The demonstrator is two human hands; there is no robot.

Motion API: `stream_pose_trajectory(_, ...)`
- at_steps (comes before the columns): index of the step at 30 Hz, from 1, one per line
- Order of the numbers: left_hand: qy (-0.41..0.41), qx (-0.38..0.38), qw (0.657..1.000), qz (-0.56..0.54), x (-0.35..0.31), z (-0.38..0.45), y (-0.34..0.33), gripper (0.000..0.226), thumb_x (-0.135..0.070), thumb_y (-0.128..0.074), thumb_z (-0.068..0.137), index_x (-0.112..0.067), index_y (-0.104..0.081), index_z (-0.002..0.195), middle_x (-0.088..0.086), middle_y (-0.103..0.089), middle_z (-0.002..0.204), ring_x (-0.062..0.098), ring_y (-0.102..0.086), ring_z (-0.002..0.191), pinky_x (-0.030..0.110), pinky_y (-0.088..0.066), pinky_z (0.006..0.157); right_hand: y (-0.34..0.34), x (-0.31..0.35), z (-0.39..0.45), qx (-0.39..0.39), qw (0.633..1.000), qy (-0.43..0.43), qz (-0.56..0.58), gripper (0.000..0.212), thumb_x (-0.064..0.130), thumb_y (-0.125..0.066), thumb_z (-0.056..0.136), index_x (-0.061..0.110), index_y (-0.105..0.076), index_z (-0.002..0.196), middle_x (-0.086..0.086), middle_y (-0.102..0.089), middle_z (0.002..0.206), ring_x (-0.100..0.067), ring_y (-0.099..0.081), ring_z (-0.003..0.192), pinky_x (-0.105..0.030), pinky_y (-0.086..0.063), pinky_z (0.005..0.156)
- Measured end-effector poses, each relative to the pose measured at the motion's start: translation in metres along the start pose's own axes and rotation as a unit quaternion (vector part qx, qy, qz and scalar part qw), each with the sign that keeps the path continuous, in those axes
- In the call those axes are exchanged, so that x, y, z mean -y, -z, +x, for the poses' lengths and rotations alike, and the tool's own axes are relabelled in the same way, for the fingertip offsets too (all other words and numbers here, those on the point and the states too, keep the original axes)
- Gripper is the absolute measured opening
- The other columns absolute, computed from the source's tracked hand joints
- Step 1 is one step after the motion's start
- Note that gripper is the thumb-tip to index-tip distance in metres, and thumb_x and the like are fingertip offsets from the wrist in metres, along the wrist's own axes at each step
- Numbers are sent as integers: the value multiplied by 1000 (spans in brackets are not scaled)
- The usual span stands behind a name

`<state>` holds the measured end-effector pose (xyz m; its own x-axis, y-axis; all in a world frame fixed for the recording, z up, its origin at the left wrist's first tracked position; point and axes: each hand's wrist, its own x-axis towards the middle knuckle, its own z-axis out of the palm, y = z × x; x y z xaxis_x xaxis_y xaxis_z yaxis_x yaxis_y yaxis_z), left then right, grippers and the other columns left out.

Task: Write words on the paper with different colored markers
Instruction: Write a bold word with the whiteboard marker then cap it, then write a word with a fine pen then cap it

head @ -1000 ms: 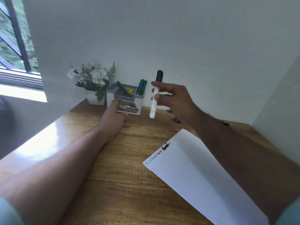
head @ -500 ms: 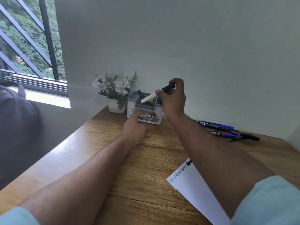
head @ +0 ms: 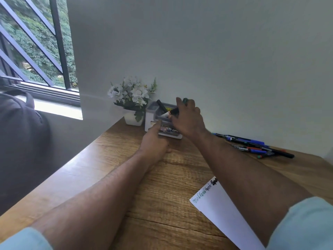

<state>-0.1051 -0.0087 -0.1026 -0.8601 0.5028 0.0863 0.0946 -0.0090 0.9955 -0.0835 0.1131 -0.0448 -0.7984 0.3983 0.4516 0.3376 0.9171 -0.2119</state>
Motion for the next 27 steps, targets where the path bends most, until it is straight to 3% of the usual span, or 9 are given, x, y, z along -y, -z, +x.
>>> stream_pose_trajectory(2, -57, 9, 995, 87, -3, -5, 0, 75, 9, -49, 81, -27, -37, 145, -1, -49, 137, 24, -62, 107, 34, -55, 90, 2, -3, -1, 14, 999, 4, 33, 76, 35, -57, 89, 23, -15, 151, -18, -29, 142, -41, -41, 122, -45, -41, 98)
stream_pose_trajectory(4, -148, 45, 966, 208, -9, -16, -4, 72, 8, -46, 79, -24, -39, 143, -4, -45, 142, 18, -47, 127, 18, -33, 105, 6, -7, -6, -5, 997, 19, 79, 79, 29, -60, 86, 26, -14, 151, -16, -33, 139, -38, -45, 119, -43, -44, 95)
stream_pose_trajectory(7, -204, 105, 919, 320, -11, -22, -11, 73, 6, -46, 83, -19, -27, 150, -4, -27, 156, 11, -22, 143, 8, -11, 105, 14, -23, -21, -53, 989, 50, 125, 70, 21, -62, 86, 25, -29, 147, -11, -44, 127, -26, -51, 110, -32, -44, 86)
stream_pose_trajectory(13, -220, 145, 862, 434, -12, -30, -17, 73, -5, -49, 87, -26, -22, 152, -8, -14, 160, 13, -17, 146, 22, -10, 113, 39, -88, -56, -27, 992, 62, 109, 20, 13, -68, 83, 12, -71, 103, -7, -67, 92, -17, -58, 88, -24, -40, 81)
stream_pose_trajectory(16, -254, 170, 829, 468, -16, -42, -30, 69, -10, -50, 89, -29, -26, 150, -10, -17, 159, 14, -20, 145, 26, -13, 116, 54, -121, -80, 20, 994, 51, 95, 14, 6, -68, 79, 11, -75, 90, -2, -70, 89, -1, -58, 75, -4, -36, 70)
stream_pose_trajectory(19, -258, 177, 846, 432, -22, -53, -53, 60, -12, -53, 89, -26, -39, 146, -7, -32, 154, 11, -27, 142, 17, -14, 110, 69, -151, -104, 38, 995, 41, 84, 16, 5, -68, 79, 15, -76, 89, 8, -63, 82, 9, -55, 67, -1, -34, 66)
stream_pose_trajectory(22, -262, 182, 857, 404, -27, -52, -84, 50, -17, -50, 85, -23, -54, 135, -1, -51, 142, 17, -44, 133, 25, -30, 112, 85, -173, -116, 26, 997, 27, 60, 17, 5, -68, 80, 14, -77, 91, 6, -65, 84, -2, -52, 75, -2, -33, 69)
stream_pose_trajectory(24, -255, 165, 875, 377, -35, -48, -110, 45, -21, -48, 85, -26, -60, 128, -1, -62, 129, 18, -56, 119, 25, -42, 99, 93, -189, -124, -7, 997, -9, 75, 13, 8, -68, 82, 14, -77, 90, 10, -62, 81, -7, -55, 79, -1, -33, 70)
stream_pose_trajectory(27, -244, 145, 898, 337, -44, -37, -145, 40, -11, -53, 89, -21, -62, 127, 1, -64, 124, 17, -57, 112, 11, -35, 81, 94, -214, -135, -80, 980, -95, 152, 12, 11, -66, 84, 17, -75, 88, 8, -68, 84, -10, -62, 85, -5, -39, 74)
